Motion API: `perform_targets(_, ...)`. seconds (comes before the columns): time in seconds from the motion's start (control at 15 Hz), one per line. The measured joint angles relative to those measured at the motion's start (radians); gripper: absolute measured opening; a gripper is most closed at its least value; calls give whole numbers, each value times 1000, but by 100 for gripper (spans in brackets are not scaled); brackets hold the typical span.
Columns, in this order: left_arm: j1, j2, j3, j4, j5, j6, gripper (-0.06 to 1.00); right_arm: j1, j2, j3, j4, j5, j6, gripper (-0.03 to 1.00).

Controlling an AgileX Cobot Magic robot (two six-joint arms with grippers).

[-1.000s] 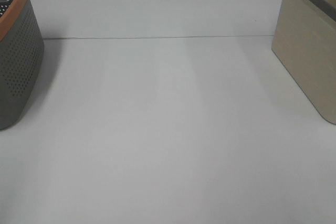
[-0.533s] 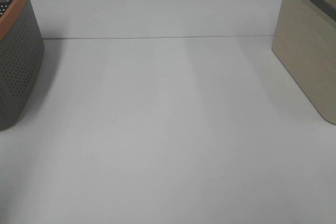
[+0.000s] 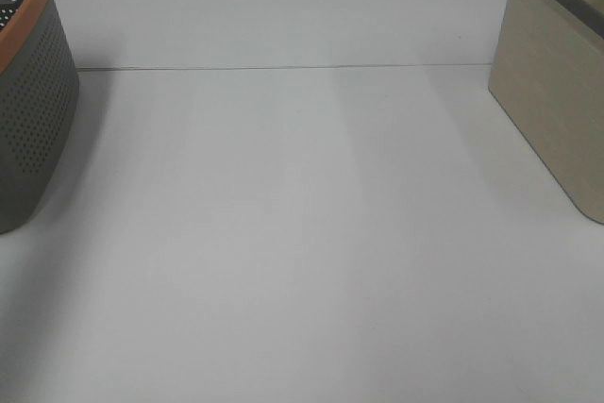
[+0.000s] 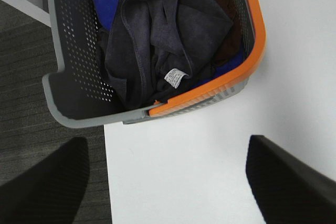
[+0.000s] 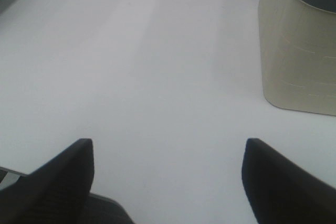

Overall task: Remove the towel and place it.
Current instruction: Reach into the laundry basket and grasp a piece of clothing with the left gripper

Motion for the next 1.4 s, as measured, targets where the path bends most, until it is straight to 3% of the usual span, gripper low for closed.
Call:
perform_targets(0.33,32,278,-239,3,4,114,76,0,0,0,0,0,0,76)
perform_targets(0.6,112,401,-316,5,4,270,74,0,0,0,-4,0,8,76)
perform_targets(0.67,146,445,-318,8,-25,388,74,0,0,0,-18,0,32,76)
perform_targets(0.8,164,487,-318,12,-123,475,74,0,0,0,-19,0,35,76)
perform_targets(1.0,174,551,-318,0,-289,501,74,0,0,0,-20,0,35,76)
perform_targets(1.4,177,718,-318,-6,-387,506,74,0,0,0,-20,0,36,76)
